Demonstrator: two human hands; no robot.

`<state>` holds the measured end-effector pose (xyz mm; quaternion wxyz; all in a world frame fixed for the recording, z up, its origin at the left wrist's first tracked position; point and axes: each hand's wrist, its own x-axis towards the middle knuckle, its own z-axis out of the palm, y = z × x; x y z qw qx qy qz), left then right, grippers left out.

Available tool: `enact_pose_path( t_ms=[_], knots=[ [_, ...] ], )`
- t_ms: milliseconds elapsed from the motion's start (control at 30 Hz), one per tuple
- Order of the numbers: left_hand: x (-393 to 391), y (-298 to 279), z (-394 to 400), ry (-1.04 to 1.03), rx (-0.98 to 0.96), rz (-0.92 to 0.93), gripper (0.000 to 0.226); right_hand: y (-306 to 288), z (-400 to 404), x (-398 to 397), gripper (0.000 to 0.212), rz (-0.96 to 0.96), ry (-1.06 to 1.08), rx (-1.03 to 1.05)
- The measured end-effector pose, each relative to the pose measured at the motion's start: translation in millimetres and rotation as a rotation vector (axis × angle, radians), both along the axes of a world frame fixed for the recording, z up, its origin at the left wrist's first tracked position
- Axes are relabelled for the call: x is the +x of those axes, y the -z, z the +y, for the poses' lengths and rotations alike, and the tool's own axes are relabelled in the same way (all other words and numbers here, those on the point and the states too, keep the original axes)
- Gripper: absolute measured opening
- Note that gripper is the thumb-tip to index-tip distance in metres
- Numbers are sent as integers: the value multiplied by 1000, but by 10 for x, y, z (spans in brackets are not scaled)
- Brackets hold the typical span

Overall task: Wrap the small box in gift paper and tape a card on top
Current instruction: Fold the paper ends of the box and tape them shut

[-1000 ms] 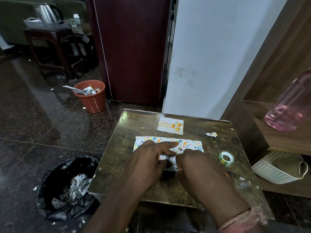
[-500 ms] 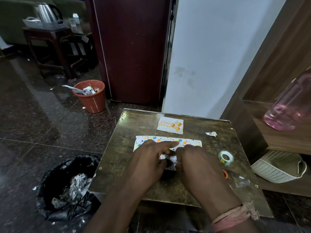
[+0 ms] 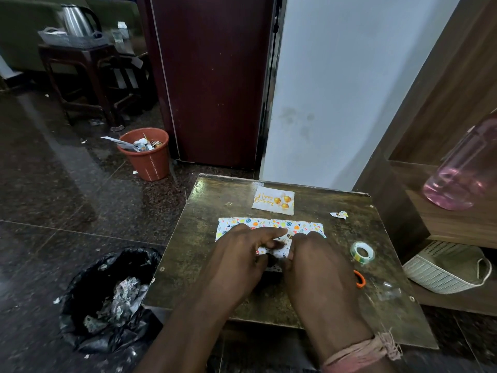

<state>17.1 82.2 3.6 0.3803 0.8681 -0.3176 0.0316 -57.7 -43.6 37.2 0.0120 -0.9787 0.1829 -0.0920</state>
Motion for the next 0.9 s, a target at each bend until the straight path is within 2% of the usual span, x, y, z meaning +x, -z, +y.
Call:
enact_pose_path(
  t_ms=[167, 367, 533, 633, 800, 900],
  knots=[
    [3, 8, 3, 11, 4, -12, 70, 47, -37, -25, 42, -24, 10, -22],
    [1, 4, 5, 28, -21, -21, 64, 141, -74, -29, 41, -83, 27, -54],
    [-13, -25, 13, 29, -8, -38, 59, 60, -197, -49, 60, -174, 50, 10],
    [-12, -32, 7, 28, 2, -29, 56, 59, -322, -41, 50, -196, -38, 68],
    [-3, -35, 21, 39, -43, 33, 55, 47, -462, -18, 34, -105, -163, 223],
    [13, -39, 74, 68, -136, 103, 49, 18, -586, -13, 23, -165, -164, 308]
  ],
)
